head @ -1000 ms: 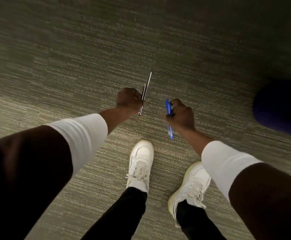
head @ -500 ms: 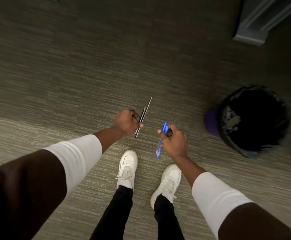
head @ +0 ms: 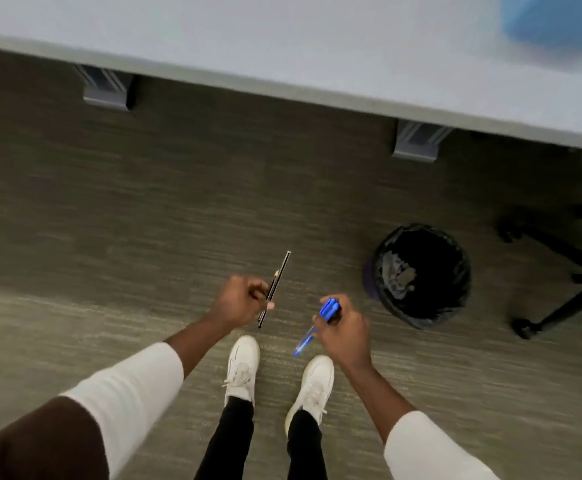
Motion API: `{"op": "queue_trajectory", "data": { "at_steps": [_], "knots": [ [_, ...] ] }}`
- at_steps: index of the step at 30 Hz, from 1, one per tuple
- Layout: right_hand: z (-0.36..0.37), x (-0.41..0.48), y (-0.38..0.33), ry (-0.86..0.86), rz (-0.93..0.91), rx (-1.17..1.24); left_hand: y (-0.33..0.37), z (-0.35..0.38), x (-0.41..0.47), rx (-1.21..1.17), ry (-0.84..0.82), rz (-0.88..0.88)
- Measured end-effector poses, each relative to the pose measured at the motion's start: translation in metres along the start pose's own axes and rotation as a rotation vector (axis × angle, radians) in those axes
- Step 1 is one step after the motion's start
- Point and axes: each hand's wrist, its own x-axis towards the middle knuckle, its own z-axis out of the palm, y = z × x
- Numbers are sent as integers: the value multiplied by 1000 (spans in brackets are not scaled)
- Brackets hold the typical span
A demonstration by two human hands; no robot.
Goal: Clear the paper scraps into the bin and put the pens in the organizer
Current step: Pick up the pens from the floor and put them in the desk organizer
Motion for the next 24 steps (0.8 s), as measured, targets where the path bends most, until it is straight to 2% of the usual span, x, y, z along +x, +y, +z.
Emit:
{"op": "queue_trajectory", "data": {
  "at_steps": [3,9,19,24],
  "knots": [
    [-32,-13,-23,10,-37,6,21,-9,-16,24,25,8],
    [-83,-31,-74,93,-77,-78,72,-37,-42,70,41,150],
    [-119,-77,-153,169,-78,-28,150,-109,-102,2,79,201],
    [-131,-97,-206,177,-144,7,181,-156,-136,7,93,246]
  ]
}}
